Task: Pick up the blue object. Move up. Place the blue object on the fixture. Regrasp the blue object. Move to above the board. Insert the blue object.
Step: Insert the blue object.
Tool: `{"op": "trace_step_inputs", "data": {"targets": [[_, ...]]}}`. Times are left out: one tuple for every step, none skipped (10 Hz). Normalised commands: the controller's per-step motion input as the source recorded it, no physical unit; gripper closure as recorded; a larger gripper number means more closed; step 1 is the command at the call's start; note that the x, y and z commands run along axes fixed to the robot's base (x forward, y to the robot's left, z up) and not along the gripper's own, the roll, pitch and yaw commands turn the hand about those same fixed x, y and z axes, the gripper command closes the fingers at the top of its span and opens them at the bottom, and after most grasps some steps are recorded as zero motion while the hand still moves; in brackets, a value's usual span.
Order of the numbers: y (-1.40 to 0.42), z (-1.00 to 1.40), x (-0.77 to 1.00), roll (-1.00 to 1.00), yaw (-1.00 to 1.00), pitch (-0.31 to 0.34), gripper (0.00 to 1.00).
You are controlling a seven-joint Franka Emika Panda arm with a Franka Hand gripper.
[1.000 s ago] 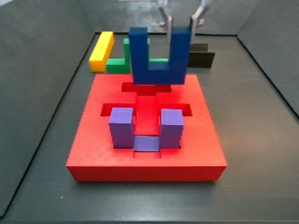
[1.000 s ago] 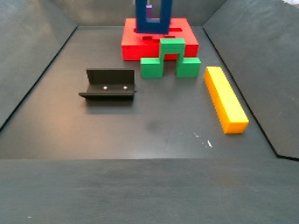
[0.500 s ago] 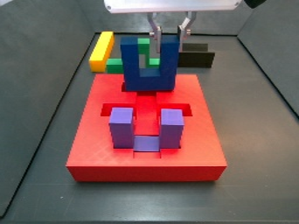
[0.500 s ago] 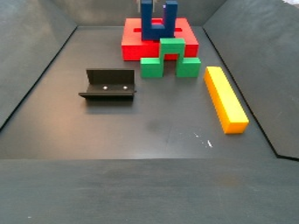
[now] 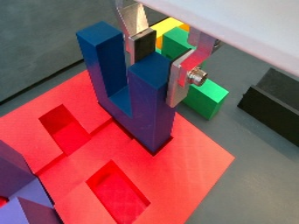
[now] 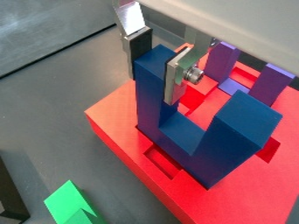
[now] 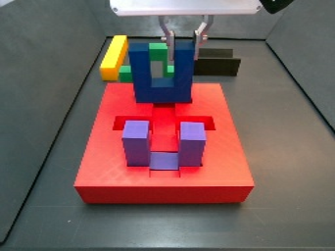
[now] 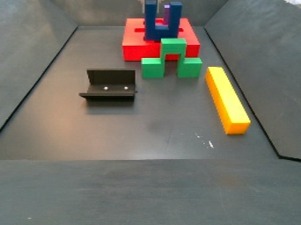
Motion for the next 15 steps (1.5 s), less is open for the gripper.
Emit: {"op": "trace_step_inputs", "data": {"targets": [[0.00,-0.03,-0.17,0.00,-0.18,-0.026,1.00],[0.00,-0.08,0.00,0.00,-0.10,-0.034,1.00],[0.00,-0.15,0.00,0.03,0.00,-0.024,1.00],[0.00,-0.17,0.00,0.05,0.00,-0.016,1.00],[0.00,-0.19,0.00,0.05,0.00,-0.016,1.00],[0.00,-0.21,0.00,0.06,0.00,-0.014,1.00],[0.00,-0.21,0.05,0.06,0.03,-0.016,1.00],[0.00,-0.26,0.00,0.08,0.01,-0.019,1.00],[0.00,-0.43,-0.06,0.06,0.00,-0.069,1.00],[0.00,-0.51,-0.11,0.09,0.00,-0.076,1.00],[0.00,-0.54,-0.13,0.13,0.00,-0.051,1.00],[0.00,-0.58,-0.16,0.17,0.00,-0.043,1.00],[0.00,-0.51,-0.18,0.23,0.00,-0.003,1.00],[0.00,-0.43,-0.10,0.27,-0.01,0.000,1.00],[0.03,0.00,0.00,0.00,0.00,0.000,1.00]]}}
